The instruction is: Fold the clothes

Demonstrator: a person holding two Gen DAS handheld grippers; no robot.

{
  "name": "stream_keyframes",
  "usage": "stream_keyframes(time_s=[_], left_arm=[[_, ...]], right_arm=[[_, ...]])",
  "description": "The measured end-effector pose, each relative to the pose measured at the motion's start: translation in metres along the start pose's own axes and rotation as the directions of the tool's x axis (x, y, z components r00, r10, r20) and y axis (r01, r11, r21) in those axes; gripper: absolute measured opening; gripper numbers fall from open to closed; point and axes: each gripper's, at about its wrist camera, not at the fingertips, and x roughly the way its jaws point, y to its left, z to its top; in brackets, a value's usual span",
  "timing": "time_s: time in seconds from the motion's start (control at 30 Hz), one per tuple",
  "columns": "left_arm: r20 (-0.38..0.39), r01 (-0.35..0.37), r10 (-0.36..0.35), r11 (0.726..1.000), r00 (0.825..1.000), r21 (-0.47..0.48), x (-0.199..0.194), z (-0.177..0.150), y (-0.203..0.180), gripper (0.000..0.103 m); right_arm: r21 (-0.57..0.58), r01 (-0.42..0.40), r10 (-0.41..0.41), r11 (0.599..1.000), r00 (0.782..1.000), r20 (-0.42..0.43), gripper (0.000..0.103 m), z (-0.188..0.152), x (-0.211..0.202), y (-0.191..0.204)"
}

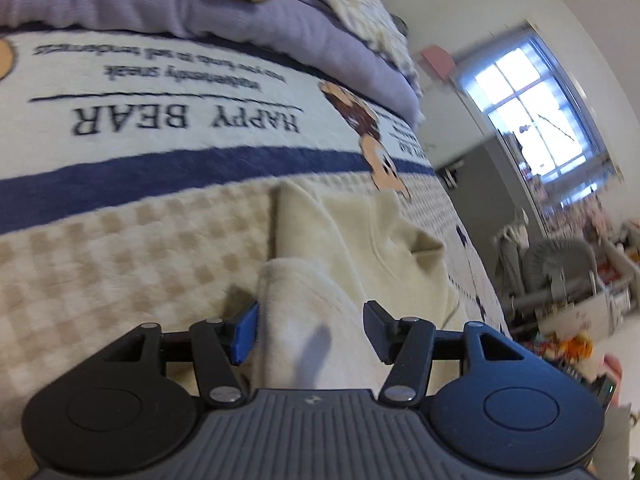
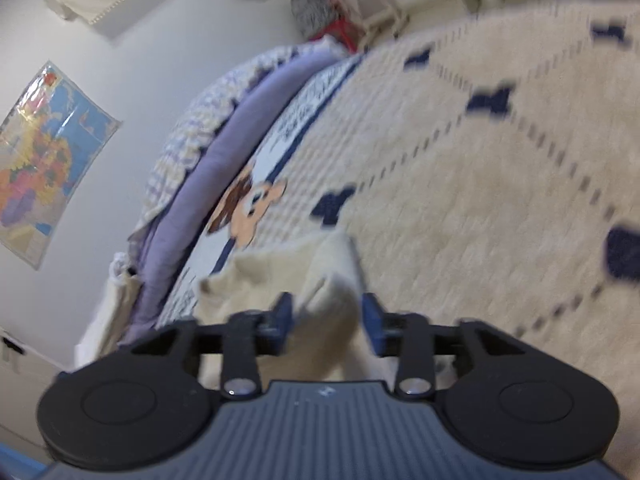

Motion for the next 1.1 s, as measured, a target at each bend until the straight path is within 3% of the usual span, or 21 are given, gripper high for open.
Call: stream_keyframes(time_s=[0.1,0.23,0.43,0.5,0.57,0.6,0.67,0.77,0.9,1.1], left_arm=[[-0.002,0.029,-0.029,1.000,1.000,-0.008,0.003,-0.001,0.007,0.057],[0.005,0.062,-0.062,0.998,0.998,-0.012,0.005,-0.004,0.013,0.057],[0.028,0.032,-0.034,0.995,0.999,0.094,0.008,-0.009,0.003,0.056],[0.070,0.018,-0.028,0.990,0.997,0.142,0.006,-0.013,-0.001,0.051],[0.093,0.012,-0.028,0.986,0.995,0.168,0.004,-0.017,-0.002,0.032],[0.105,0.009,-0.028,0.984,0.994,0.180,0.003,-0.020,-0.003,0.029],[0.128,0.004,-0.029,0.981,0.991,0.193,0.001,-0.024,-0.002,0.018],[0.187,-0.015,-0.025,0.978,0.982,0.209,-0.005,-0.031,-0.005,0.012],[0.266,-0.029,-0.033,0.974,0.963,0.225,-0.012,-0.031,-0.016,0.010],[0.340,-0.051,-0.031,0.972,0.940,0.231,-0.006,-0.006,-0.035,0.010]], right_arm=[[-0.063,0.019,-0.018,0.998,1.000,0.015,0.052,0.006,-0.003,0.000],[-0.109,0.009,-0.012,0.994,1.000,-0.025,0.053,0.000,0.008,-0.004],[-0.183,-0.010,-0.002,0.983,0.998,-0.065,0.052,-0.015,0.030,0.003],[-0.213,0.001,-0.012,0.977,0.999,-0.052,0.050,-0.020,0.034,0.006],[-0.240,0.007,-0.019,0.971,0.999,-0.047,0.041,-0.024,0.037,0.009],[-0.252,0.008,-0.021,0.968,0.999,-0.048,0.039,-0.026,0.038,0.010],[-0.293,0.020,-0.029,0.956,0.999,-0.025,0.029,-0.033,0.039,0.014],[-0.330,0.032,-0.025,0.943,0.999,0.024,0.015,-0.040,0.034,0.019],[-0.393,0.085,-0.046,0.916,0.993,0.108,0.011,-0.046,0.025,0.030],[-0.424,0.150,-0.063,0.893,0.975,0.212,0.011,-0.034,0.023,0.042]])
